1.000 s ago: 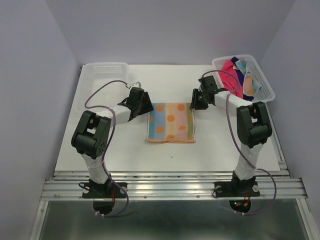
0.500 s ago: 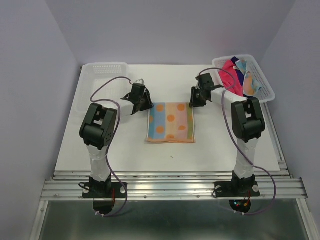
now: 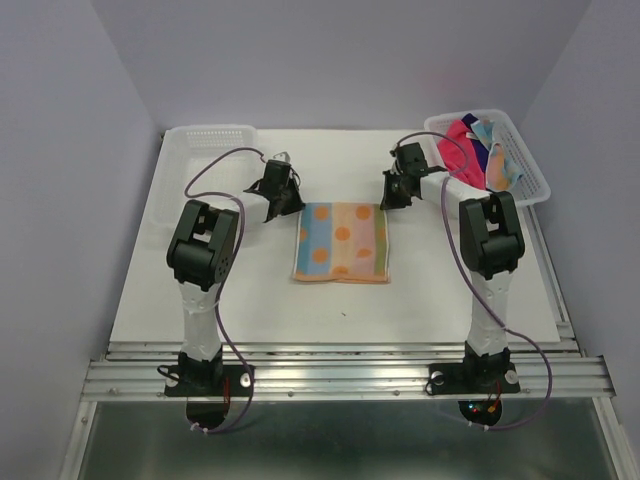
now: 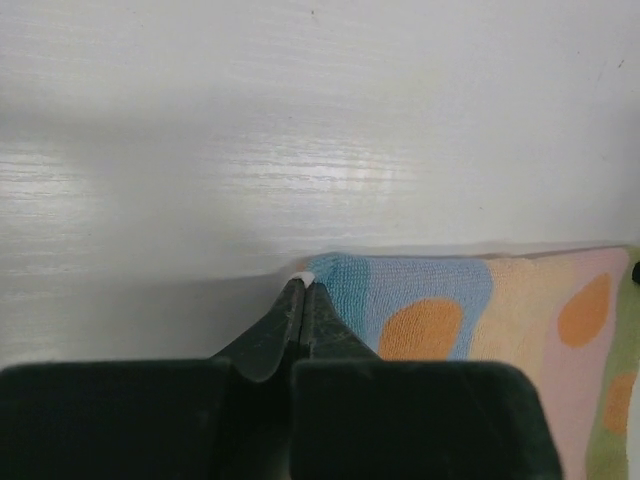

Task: Fold and stack the towels
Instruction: Fold the towel

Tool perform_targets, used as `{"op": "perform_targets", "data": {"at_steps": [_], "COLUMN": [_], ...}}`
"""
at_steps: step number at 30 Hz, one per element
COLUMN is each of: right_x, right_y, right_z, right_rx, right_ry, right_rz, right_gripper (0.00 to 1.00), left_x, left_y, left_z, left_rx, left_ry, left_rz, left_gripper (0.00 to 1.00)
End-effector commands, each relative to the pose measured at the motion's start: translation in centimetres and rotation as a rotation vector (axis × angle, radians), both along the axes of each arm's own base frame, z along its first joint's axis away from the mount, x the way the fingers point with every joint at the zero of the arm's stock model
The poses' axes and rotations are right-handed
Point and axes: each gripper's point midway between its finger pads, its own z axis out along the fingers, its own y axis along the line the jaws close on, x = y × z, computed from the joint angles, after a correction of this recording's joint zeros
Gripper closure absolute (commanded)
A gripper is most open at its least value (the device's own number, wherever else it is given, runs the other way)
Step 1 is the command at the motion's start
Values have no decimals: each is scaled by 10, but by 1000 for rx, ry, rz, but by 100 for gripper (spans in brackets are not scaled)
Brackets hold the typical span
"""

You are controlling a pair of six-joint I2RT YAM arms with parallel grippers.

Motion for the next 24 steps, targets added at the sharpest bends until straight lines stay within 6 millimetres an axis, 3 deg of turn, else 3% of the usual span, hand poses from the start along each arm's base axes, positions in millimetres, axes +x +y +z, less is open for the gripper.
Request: {"op": "perform_targets", "data": {"at_steps": [1,5,8,9,13,14,15,21,24], "right_x": [17,16,15,12,-1,-11,-14,-47,-61], "right_y": [5,9,8,9,12,12,13,13,17], "right_z": [20,35,58,63,82,75,82,75,85], "right_rx": [21,39,41,49,91,96,111,157,200], "right_ry": [-64,-97,-150,-160,-204,-184,-199,-145,-160], "right_rz": [36,72,82,94,119,125,128,135,149], "right_gripper": [94,99,99,99,99,99,99,99,99], "left_x": [10,9,5,3,-16,-21,-28,-54,-66], "left_y": [-6,-4,-1,-1,0,-2,-2,-1,-3], "left_z": [17,37,62,80,91,93,94,93,104], "left_rx": [-14,-22,-40,-58,-101,-114,-132,-158,-196], "left_ry": [-43,-99,-156,-195,-245,-251,-257,-259,-293], "left_rz": [-39,-36,-29,-32,-52,-61,-74,-102,-112], "left_gripper": [100,100,100,100,100,100,100,100,100]}}
